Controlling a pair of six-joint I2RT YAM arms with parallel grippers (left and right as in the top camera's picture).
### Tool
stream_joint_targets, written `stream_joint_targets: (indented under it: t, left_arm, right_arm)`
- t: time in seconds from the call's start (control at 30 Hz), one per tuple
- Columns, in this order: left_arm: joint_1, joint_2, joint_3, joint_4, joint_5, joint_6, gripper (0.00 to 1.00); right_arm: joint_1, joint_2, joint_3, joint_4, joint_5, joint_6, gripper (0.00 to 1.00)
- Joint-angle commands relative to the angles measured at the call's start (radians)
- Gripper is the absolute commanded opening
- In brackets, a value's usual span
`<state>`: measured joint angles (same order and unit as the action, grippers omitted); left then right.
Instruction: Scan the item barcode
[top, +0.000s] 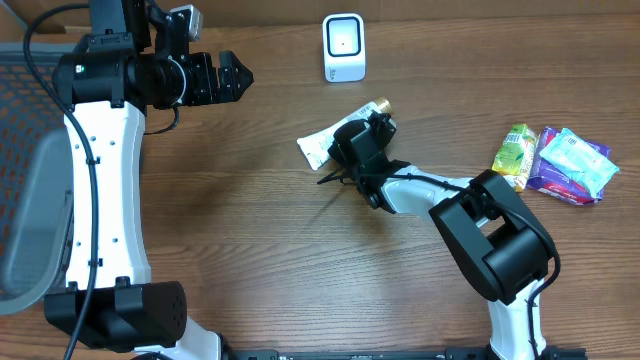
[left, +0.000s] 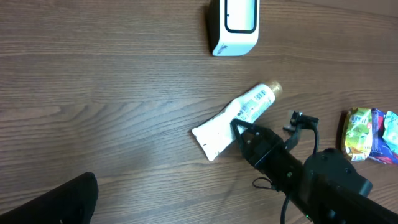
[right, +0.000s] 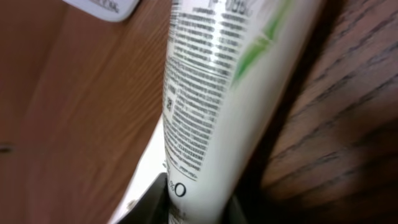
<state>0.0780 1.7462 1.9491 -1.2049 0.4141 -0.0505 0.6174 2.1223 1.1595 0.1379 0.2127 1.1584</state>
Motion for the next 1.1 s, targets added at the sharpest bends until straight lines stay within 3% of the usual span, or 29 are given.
stream_joint_targets:
  t: [0.0, 0.1, 0.23, 0.33, 0.43, 0.57, 0.7, 0.8, 1.0, 1.07]
  left_arm:
    - [-0.013, 0.002, 0.0, 0.001, 0.001, -0.006, 1.0]
    - [-0.013, 0.002, 0.0, 0.001, 0.0, -0.006, 1.0]
    - [-0.013, 0.002, 0.0, 0.001, 0.0, -0.006, 0.99]
    - [-0.013, 0.002, 0.0, 0.001, 0.0, -0.006, 1.0]
    - [-0.013, 0.002, 0.0, 0.001, 0.0, -0.006, 0.99]
    - [-0.013, 0.002, 0.0, 0.001, 0.0, -0.006, 0.99]
    - [-0.013, 0.002, 0.0, 0.001, 0.0, -0.006, 0.99]
    - [-0.013, 0.002, 0.0, 0.002, 0.0, -0.006, 1.0]
    - [-0.013, 0.002, 0.0, 0.001, 0.0, -0.006, 0.99]
    - [-0.013, 0.002, 0.0, 0.001, 0.0, -0.006, 0.99]
  right_arm:
    - [0.003, 0.116, -0.064, -0.081, -0.092, -0.002, 0.13]
    - [0.003, 0.116, -0.064, -0.088, -0.135, -0.002, 0.04]
    - [-0.02, 0.085, -0.064, -0.116, -0.266, -0.013, 0.04]
    - [-0.058, 0.022, -0.064, -0.17, -0.37, -0.097, 0.04]
    - [-0.117, -0.082, -0.059, -0.253, -0.569, -0.313, 0.04]
    - [-0.175, -0.168, -0.028, -0.408, -0.905, -0.735, 0.04]
    - [-0.19, -0.193, 0.012, -0.688, -0.937, -1.075, 0.04]
    - [-0.19, -0.193, 0.014, -0.777, -0.909, -1.188, 0.05]
    - [-0.223, -0.193, 0.024, -0.78, -0.918, -1.181, 0.5]
    - [-0.247, -0.193, 0.025, -0.79, -0.979, -1.178, 0.5]
